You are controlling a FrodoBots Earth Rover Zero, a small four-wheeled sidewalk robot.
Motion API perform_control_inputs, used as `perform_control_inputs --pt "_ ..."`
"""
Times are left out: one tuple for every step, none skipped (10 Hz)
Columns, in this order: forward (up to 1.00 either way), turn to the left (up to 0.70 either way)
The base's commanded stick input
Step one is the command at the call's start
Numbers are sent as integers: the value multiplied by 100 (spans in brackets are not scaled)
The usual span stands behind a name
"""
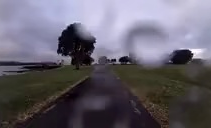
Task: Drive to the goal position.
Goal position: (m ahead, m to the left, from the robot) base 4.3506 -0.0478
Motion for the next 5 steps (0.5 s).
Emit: perform_control_inputs --pt "70 0" --pt "70 0" --pt "70 0" --pt "70 0" --pt "70 0"
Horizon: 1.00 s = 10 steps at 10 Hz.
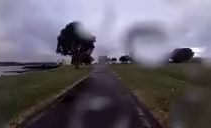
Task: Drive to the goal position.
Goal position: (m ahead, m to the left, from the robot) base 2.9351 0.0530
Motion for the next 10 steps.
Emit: perform_control_inputs --pt "70 0" --pt "70 0" --pt "70 0" --pt "70 0" --pt "70 0" --pt "70 0" --pt "70 0" --pt "70 0" --pt "70 0" --pt "70 0"
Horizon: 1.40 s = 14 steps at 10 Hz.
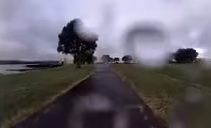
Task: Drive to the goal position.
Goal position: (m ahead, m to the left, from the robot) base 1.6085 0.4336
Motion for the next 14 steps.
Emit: perform_control_inputs --pt "70 0" --pt "70 0" --pt "70 0" --pt "70 0" --pt "70 0" --pt "70 0" --pt "70 0" --pt "70 0" --pt "70 0" --pt "70 0" --pt "70 0" --pt "70 0" --pt "70 0" --pt "70 0"
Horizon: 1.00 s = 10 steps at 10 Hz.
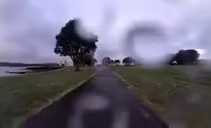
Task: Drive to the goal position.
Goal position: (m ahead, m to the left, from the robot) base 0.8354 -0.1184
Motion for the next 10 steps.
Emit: perform_control_inputs --pt "70 0" --pt "70 0" --pt "70 0" --pt "70 0" --pt "70 0" --pt "70 0" --pt "70 0" --pt "70 0" --pt "70 0" --pt "70 0"
